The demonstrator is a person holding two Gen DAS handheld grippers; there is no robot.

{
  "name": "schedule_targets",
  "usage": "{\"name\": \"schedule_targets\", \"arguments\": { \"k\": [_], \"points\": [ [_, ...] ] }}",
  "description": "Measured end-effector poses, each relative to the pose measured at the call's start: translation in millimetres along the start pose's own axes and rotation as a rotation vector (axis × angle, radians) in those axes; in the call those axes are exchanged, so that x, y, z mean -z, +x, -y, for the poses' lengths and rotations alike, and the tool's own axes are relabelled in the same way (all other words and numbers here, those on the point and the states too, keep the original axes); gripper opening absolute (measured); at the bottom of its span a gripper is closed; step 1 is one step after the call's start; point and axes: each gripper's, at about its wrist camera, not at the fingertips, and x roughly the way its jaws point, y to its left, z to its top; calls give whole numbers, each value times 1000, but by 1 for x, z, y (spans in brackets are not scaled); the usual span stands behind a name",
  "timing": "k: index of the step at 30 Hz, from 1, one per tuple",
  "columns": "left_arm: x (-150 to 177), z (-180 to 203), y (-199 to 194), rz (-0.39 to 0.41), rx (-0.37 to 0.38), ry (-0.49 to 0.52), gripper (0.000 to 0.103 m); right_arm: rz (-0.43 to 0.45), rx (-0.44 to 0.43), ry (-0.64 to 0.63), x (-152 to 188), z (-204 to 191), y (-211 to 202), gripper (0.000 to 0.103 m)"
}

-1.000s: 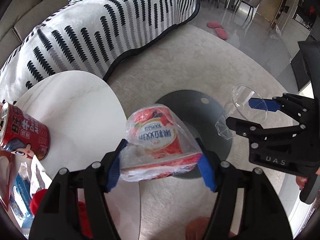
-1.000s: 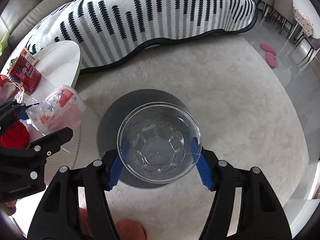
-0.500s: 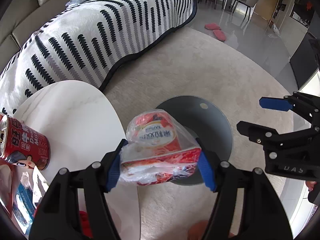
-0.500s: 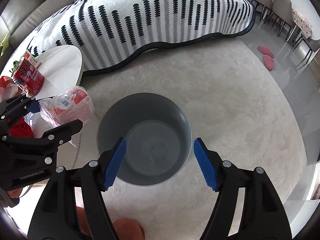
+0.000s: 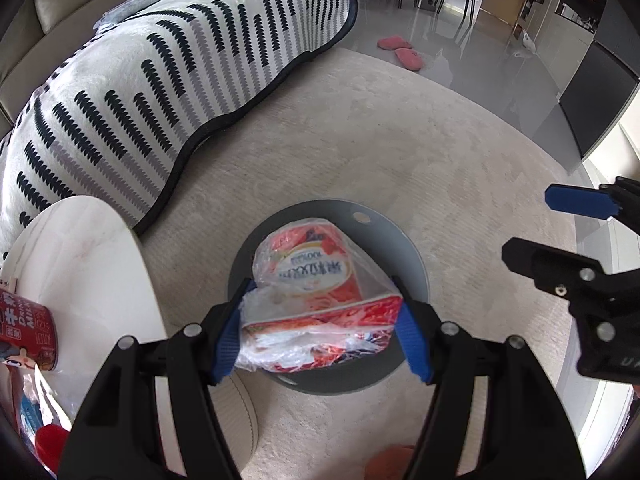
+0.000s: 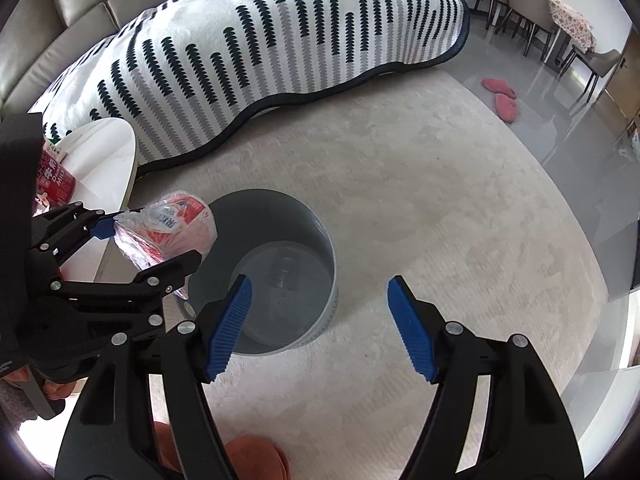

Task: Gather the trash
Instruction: 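Lower the bagged yogurt cup into the grey bin and open the left tool, then move both tools back over the table toward the remaining trash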

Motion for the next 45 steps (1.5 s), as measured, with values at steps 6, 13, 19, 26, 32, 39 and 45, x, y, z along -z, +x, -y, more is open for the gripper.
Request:
{"name": "schedule_targets", "arguments": {
  "k": [6, 13, 19, 26, 32, 39, 45],
  "points": [
    [-6, 15, 36, -44, -21, 25, 67, 16, 51, 31, 12, 23, -19, 70],
    [-3, 16, 49, -94, -14, 23, 75, 2, 65, 44, 19, 29, -20, 71],
    [2, 12, 17, -67, -19, 20, 81, 10, 54, 33, 16, 12, -26, 71],
    [29, -23, -48, -23, -43, -57, 84, 52, 18, -12, 4, -23, -44, 73],
    [69, -65, -111, 11, -161, -127, 85, 74, -54, -77, -5, -67, -57, 74],
    [120, -116, -167, -23, -282, -256, 85, 82, -171, -192, -5, -144, -73, 75],
    [157, -149, -204, 15, -342, -350, 85, 57, -254, -265, -1, -209, -73, 76]
  ]
}}
